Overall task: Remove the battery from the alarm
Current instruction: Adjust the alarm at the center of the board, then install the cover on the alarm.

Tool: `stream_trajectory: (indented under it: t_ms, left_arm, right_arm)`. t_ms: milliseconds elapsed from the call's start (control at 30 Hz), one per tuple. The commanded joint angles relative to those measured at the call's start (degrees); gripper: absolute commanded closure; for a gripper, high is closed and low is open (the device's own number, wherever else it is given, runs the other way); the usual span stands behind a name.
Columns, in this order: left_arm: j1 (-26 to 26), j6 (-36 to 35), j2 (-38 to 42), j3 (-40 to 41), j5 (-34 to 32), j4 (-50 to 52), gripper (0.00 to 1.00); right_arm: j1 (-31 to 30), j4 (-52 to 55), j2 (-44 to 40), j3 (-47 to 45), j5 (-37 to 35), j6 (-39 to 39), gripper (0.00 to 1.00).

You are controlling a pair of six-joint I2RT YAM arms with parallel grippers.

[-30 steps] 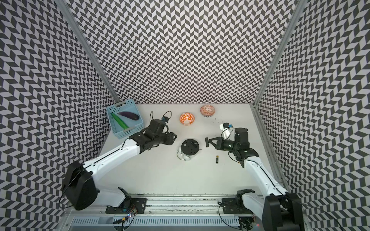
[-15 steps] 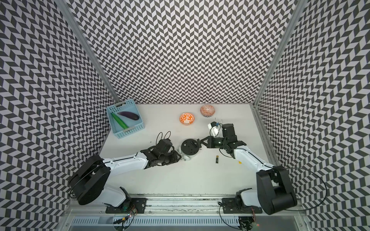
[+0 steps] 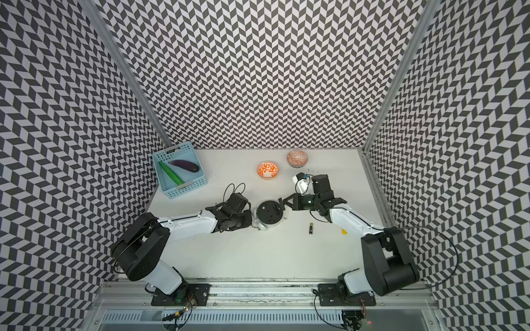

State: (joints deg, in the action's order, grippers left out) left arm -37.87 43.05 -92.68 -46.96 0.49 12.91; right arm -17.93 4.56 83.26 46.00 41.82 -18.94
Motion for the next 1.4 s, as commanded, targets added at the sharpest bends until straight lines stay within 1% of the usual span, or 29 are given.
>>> stream_trajectory:
  t_ms: [0,133,200,233,300,367,467,600,633,667,733,833,867,1000,1200,1367]
  left_arm:
    - [1.78,-8.26,-3.1,-3.61,-1.0,2.37,1.0]
    - [2.95,-14.75,-7.52,-7.31,0.08,3.36,1.0]
    - [3.34,-17.41,-8.34,-8.47,0.02,3.79,1.0]
    - [3.56,-18.56,-8.47,-8.97,0.28,3.84,0.98]
    - [4.18,-21.49,-8.69,-10.91,0.61,5.23,0.97]
    - [4.71,-23.7,-8.84,-13.06,0.23,7.22,0.92]
    - [4.81,-25.86,-8.27,-15.46,1.18,9.0,0.75]
    - [4.82,-25.15,-5.58,-16.89,-1.25,11.29,0.56]
    - [4.91,-24.67,-4.79,-17.24,-2.14,11.9,0.53]
    - [4.9,-23.99,-4.02,-17.55,-2.94,12.5,0.5]
    - [4.91,-21.89,-3.15,-19.01,-3.2,14.04,0.48]
    - [4.57,-19.84,-2.42,-20.02,-0.21,13.64,0.41]
    - [4.39,-18.07,-2.19,-19.97,1.08,12.73,0.4]
    - [3.51,-16.68,-2.7,-21.02,4.12,10.45,0.38]
    - [1.8,-16.99,-6.59,-23.51,5.26,10.74,0.34]
    - [0.96,-16.91,-8.81,-24.07,5.89,10.74,0.34]
  right_arm:
    - [-1.22,-0.27,2.08,1.88,-1.64,1.36,1.0]
    - [-2.05,0.61,3.87,2.51,-2.29,0.64,1.0]
    - [-2.47,0.68,4.44,2.74,-2.72,-0.91,1.0]
    - [-2.62,0.25,4.75,2.53,-2.83,-1.86,1.0]
    - [-2.55,-0.15,5.62,2.9,-2.95,-3.56,1.0]
    - [-2.56,-0.5,6.49,3.69,-3.51,-4.43,1.0]
    - [-2.57,-0.49,7.56,5.21,-4.96,-6.49,1.0]
    - [-2.61,-3.79,7.63,3.86,-5.69,-11.56,1.0]
    - [-2.63,-5.13,7.36,3.05,-5.71,-12.82,1.0]
    - [-2.67,-5.99,7.35,2.63,-5.89,-13.51,1.0]
    - [-2.73,-5.61,7.69,2.78,-7.5,-13.8,1.0]
    - [-2.8,-5.85,9.02,3.21,-7.23,-14.07,1.0]
    - [-2.91,-5.96,9.56,3.43,-6.7,-14.11,1.0]
    - [-3.26,-6.05,10.98,3.31,-7.93,-14.53,1.0]
    - [-3.68,-7.1,11.83,2.69,-8.9,-14.88,1.0]
    - [-3.79,-8.28,12.57,2.43,-9.09,-15.17,1.0]
